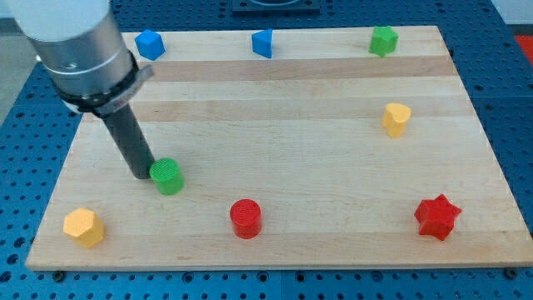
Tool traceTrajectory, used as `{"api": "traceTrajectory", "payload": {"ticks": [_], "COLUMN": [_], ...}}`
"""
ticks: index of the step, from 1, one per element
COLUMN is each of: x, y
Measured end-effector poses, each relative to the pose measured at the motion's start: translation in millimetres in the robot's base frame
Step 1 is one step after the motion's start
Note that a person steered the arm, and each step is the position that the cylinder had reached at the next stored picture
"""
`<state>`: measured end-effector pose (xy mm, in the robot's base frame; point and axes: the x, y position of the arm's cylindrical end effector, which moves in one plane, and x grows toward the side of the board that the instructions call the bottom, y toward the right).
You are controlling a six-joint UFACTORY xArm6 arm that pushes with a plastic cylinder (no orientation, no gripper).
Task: Slide the blue cube to the center
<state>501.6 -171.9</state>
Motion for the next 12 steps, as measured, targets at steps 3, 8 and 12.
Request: {"api": "traceTrajectory", "payload": {"ticks": [3,8,12], "x": [-101.8,-289.2,-286.0], "y": [0.1,-114.0,-41.3]}}
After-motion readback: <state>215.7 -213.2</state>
